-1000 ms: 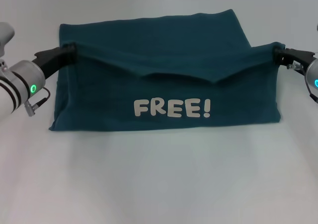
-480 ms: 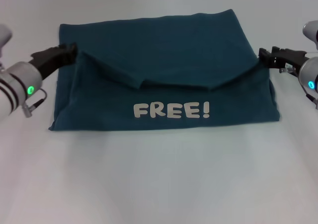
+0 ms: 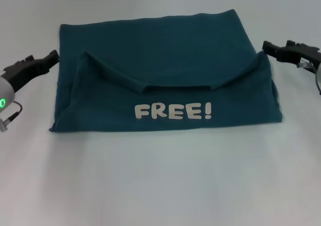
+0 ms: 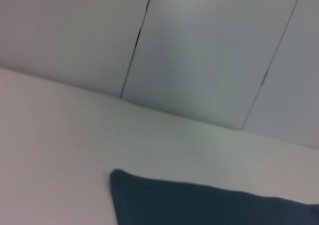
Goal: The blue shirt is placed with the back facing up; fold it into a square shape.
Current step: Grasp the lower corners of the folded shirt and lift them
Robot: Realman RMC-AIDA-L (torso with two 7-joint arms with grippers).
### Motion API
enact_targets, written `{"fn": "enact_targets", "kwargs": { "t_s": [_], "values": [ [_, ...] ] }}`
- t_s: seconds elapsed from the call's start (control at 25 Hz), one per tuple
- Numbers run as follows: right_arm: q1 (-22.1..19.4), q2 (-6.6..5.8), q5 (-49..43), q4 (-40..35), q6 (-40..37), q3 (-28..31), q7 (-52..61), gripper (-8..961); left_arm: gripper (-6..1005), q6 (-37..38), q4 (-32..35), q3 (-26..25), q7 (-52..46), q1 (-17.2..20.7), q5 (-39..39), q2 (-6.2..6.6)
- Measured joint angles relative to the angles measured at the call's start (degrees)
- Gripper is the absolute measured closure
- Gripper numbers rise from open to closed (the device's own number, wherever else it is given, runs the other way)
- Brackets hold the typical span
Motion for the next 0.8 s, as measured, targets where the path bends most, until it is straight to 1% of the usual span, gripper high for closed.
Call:
{"fn": "enact_targets", "kwargs": {
  "t_s": [0.04, 0.12, 0.16, 0.28, 0.36, 0.48, 0.64, 0.76, 0.8],
  "values": [
    [-1.02, -0.19, -0.17, -0.75, -1.49, -1.70, 2.72, 227, 550, 0.54, 0.76, 1.92, -2.03, 0.97, 0.01, 0.03],
    [-3.25, -0.58, -0.55, -3.21, -4.66, -5.87, 9.06, 192, 345, 2.88, 3.57, 8.20, -8.30, 3.69, 0.08, 0.05],
    [-4.34, -0.70, -0.67, -4.67, -6.06, -7.69, 11.94, 175, 319, 3.86, 4.80, 10.29, -10.74, 4.71, 0.10, 0.06],
    [-7.98, -1.17, -0.87, -9.25, -11.02, -12.79, 20.23, 176, 242, 7.44, 10.07, 16.69, -16.50, 8.82, 0.17, -0.33],
    [-9.89, -1.54, -1.12, -11.52, -13.95, -14.49, 24.36, 177, 190, 8.50, 11.74, 18.25, -18.19, 10.13, 0.52, -0.44],
    [-12.42, -2.62, -1.81, -13.51, -20.05, -15.13, 29.87, 178, 190, 10.38, 13.08, 19.12, -21.38, 11.65, 2.64, -0.29],
    [-14.24, -4.26, -3.57, -14.04, -26.46, -15.11, 34.97, 179, 191, 13.08, 14.52, 19.16, -24.33, 13.05, 8.05, -0.24],
    [-15.04, -5.12, -4.93, -14.27, -29.92, -14.67, 37.56, 180, 191, 14.59, 15.35, 19.25, -25.07, 13.91, 12.21, -0.58],
    [-15.36, -5.18, -5.01, -14.46, -30.68, -14.47, 38.00, 180, 191, 14.93, 15.65, 19.26, -25.06, 14.18, 13.46, -0.70]
  ]
}}
